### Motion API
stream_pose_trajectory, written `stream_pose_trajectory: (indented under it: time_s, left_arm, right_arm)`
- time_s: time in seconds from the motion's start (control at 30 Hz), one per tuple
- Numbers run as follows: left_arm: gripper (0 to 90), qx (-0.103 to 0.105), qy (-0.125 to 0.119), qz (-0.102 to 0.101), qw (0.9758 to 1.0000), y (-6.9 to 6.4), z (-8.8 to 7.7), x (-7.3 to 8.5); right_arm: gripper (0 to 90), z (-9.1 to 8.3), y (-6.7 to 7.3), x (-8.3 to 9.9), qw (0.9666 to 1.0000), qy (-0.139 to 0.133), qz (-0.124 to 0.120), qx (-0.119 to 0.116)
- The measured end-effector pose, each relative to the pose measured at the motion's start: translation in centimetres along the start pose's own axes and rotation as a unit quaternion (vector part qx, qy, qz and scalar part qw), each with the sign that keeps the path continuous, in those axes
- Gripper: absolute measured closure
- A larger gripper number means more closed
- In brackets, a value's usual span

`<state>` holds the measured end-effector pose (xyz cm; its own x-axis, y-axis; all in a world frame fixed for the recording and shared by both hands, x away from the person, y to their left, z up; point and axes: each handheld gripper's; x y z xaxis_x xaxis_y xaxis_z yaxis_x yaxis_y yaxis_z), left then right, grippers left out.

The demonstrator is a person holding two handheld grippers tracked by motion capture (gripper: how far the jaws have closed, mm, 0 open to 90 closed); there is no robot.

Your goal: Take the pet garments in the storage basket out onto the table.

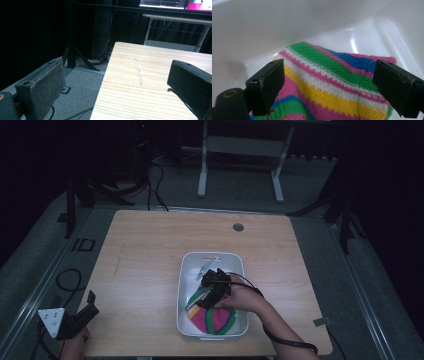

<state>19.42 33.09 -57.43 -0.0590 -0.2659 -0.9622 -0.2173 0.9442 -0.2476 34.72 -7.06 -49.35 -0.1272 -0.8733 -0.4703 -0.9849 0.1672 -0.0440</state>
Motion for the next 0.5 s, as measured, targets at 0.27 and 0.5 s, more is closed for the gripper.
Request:
stream_pose_trajectory:
  time_s: [0.27,0.5]
  left_arm:
    - [1.9,0.002,0.0,0.0,1.0,0.0,0.0,0.0]
    - [1.8,0.001,0.0,0.003,1.0,0.0,0.0,0.0]
  right_arm:
    - [9.8,3.9,0.1,-0.4,0.9956,0.093,0.007,0.003]
    - [37.6,3.8,0.4,-0.6,0.9956,0.092,-0.015,0.001]
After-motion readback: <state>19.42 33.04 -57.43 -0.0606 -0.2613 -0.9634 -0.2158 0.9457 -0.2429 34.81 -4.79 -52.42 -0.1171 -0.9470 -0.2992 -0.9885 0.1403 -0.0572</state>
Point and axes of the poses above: each handheld gripper's, and its own axes: z roughly forward along the jaws, x roughly out of its underside, y roughly to its left, and after that the axes turned 9 degrees about -z, right-handed
